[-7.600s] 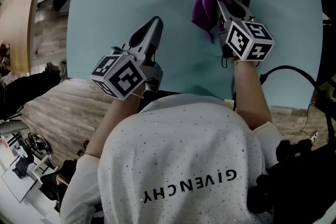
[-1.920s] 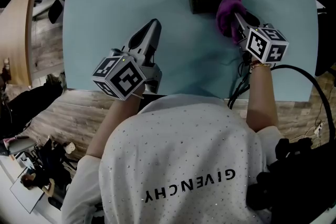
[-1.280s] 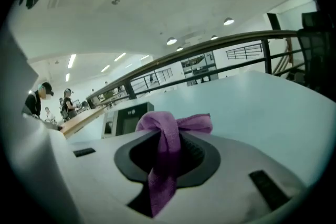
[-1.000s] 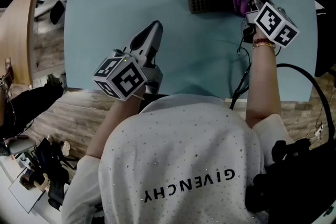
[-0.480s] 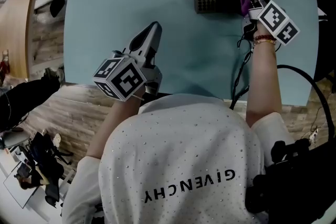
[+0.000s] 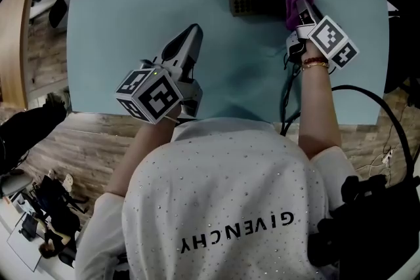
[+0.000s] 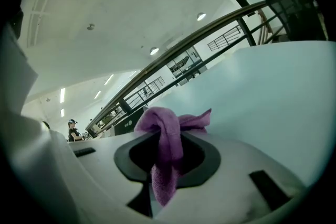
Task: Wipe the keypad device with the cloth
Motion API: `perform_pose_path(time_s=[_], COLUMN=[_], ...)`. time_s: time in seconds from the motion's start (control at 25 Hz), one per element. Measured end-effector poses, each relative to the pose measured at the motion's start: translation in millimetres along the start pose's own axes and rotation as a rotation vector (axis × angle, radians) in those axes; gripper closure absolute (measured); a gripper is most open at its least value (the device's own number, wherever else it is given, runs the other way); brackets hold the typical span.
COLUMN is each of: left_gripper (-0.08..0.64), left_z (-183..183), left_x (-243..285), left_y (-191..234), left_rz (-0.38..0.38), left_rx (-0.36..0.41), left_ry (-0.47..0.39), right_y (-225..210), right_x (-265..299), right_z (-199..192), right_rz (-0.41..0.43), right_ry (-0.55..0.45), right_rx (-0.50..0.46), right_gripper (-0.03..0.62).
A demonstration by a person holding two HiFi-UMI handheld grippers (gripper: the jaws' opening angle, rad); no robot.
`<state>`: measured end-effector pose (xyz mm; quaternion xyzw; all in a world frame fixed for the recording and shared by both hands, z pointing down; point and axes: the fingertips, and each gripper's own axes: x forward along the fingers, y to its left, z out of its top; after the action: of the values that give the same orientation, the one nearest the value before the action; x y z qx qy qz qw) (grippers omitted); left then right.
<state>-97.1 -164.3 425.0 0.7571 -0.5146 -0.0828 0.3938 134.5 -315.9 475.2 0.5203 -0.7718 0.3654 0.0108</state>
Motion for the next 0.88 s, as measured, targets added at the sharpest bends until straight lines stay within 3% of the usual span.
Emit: perform_pose_path(time_s=[0.52,0.76,0.88], left_gripper=[0.56,0.56,0.56], left_z=[8.4,37.0,46.4], left_x=[7.1,-0.2,-6.6], left_y=[19.7,29.8,39.0], left_rz=[-0.054,-0.091,-0.136], left_rx=[-0.077,-0.003,0.025], left_ry=[0.001,-0.001,0.04], right_y=[-8.9,-16.4,-14.4], right_x=[-18.7,-32.5,-34.5], right_z=[-31.8,-47.4,-46.2], right_rz=[-0.177,-0.316,-0.334], right_ry=[0.135,0.241,0.31], right_rx=[-0.158,-0.27,-0.235], right_gripper=[0.52,0.52,0.52])
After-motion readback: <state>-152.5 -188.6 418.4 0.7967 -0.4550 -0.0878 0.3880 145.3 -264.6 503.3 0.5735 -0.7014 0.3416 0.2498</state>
